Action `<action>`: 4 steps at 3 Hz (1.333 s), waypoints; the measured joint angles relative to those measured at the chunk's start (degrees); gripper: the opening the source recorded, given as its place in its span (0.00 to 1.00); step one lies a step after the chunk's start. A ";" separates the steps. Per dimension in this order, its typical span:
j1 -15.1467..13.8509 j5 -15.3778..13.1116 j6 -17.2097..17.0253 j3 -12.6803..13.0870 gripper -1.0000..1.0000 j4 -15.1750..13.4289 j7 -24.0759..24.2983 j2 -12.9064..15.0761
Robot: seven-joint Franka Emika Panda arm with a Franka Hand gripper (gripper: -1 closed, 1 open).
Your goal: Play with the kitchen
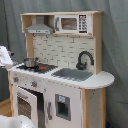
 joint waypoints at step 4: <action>2.21 12.92 -7.60 -0.01 1.00 1.22 -20.67 6.44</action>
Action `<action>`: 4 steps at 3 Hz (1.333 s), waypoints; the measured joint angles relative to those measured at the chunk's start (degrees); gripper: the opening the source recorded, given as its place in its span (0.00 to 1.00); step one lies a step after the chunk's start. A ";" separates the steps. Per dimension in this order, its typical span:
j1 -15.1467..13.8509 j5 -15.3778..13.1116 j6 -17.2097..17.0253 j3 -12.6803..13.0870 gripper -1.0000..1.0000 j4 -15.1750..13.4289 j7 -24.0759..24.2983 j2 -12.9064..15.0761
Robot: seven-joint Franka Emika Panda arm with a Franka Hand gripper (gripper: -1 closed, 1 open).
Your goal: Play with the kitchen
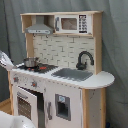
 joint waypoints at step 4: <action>-0.02 8.49 -9.21 -0.31 1.00 -0.07 -16.71 12.60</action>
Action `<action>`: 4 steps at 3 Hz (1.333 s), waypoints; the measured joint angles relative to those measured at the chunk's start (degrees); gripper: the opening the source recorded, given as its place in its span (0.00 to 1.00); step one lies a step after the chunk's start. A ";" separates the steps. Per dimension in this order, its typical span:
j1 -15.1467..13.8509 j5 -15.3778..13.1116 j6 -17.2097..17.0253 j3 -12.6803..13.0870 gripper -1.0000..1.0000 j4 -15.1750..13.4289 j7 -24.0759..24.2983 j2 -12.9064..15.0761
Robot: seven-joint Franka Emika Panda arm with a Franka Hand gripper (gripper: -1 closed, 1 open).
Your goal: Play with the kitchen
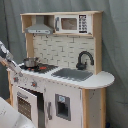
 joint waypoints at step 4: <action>-12.16 -0.46 -1.89 10.16 1.00 -0.78 -7.83 7.58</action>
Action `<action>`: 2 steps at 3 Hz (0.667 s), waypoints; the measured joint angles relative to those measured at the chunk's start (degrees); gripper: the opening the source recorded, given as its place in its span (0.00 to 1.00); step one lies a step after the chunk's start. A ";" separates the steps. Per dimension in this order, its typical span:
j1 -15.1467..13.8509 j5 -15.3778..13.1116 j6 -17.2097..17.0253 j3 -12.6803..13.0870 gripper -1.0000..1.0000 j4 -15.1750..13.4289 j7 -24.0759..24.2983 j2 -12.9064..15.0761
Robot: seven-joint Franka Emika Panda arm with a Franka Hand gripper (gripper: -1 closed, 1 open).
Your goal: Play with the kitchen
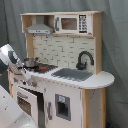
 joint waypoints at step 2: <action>-1.09 0.00 0.53 1.04 0.00 0.00 0.02 -0.01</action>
